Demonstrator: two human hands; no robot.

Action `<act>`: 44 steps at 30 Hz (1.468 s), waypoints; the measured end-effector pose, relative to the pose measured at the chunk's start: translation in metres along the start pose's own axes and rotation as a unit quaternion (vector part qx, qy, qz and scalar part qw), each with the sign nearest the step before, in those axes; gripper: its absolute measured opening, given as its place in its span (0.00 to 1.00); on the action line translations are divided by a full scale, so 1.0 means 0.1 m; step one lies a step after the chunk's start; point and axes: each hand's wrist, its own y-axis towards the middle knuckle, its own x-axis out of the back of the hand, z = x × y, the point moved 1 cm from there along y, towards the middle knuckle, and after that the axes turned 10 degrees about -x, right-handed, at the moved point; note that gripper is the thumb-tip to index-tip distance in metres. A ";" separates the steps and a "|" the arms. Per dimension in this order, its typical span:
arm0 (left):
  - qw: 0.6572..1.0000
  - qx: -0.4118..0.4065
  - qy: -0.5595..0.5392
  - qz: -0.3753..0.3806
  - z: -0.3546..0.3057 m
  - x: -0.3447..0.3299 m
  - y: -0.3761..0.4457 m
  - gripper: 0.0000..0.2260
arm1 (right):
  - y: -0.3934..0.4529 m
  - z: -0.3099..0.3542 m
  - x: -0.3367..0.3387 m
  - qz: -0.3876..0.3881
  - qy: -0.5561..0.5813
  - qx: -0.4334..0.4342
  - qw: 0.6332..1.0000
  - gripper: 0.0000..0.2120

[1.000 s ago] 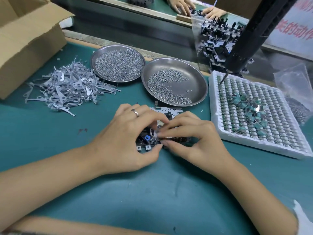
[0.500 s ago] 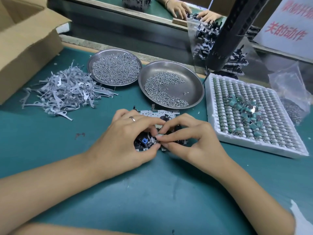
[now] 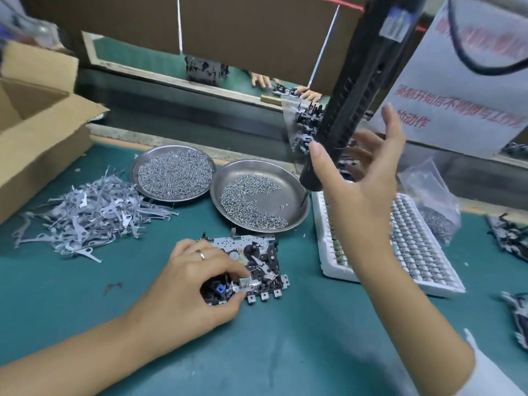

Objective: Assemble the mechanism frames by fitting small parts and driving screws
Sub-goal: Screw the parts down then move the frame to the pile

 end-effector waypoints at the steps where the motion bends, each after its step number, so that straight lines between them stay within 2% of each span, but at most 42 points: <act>1: 1.000 -0.001 -0.002 -0.003 0.00 0.00 0.00 0.10 | 0.07 0.07 -0.03 0.009 0.006 0.006 1.000 0.39; 7: 1.000 0.006 -0.021 -0.010 0.03 -0.01 -0.02 0.09 | 0.17 0.25 -0.23 -0.009 0.109 -0.001 0.994 0.31; 11: 1.000 0.008 -0.016 -0.016 0.01 -0.01 -0.02 0.10 | -0.05 0.28 -0.31 0.041 0.196 -0.026 0.979 0.16; 14: 0.999 0.018 -0.024 -0.017 0.00 0.00 -0.03 0.11 | -0.26 0.21 -0.33 0.102 0.263 -0.021 0.959 0.11; 18: 0.999 0.026 -0.026 -0.008 -0.01 0.01 -0.02 0.09 | -0.50 0.16 -0.37 0.158 0.330 -0.039 0.930 0.10; 23: 0.999 0.028 -0.024 -0.013 -0.03 0.01 -0.01 0.08 | -0.59 0.16 -0.42 0.164 0.369 -0.049 0.914 0.12; 27: 0.999 0.018 -0.024 -0.015 -0.04 0.02 0.00 0.08 | -0.61 0.14 -0.45 0.160 0.372 -0.061 0.912 0.13; 35: 0.999 0.013 -0.033 -0.020 -0.07 0.03 0.02 0.15 | -0.65 0.15 -0.48 0.154 0.376 -0.056 0.912 0.13; 40: 0.999 0.024 -0.037 -0.012 -0.05 0.02 0.00 0.08 | -0.66 0.13 -0.49 0.152 0.373 -0.060 0.914 0.11; 44: 0.999 0.028 -0.035 -0.010 -0.04 0.02 0.01 0.10 | -0.65 0.13 -0.49 0.156 0.374 -0.054 0.913 0.11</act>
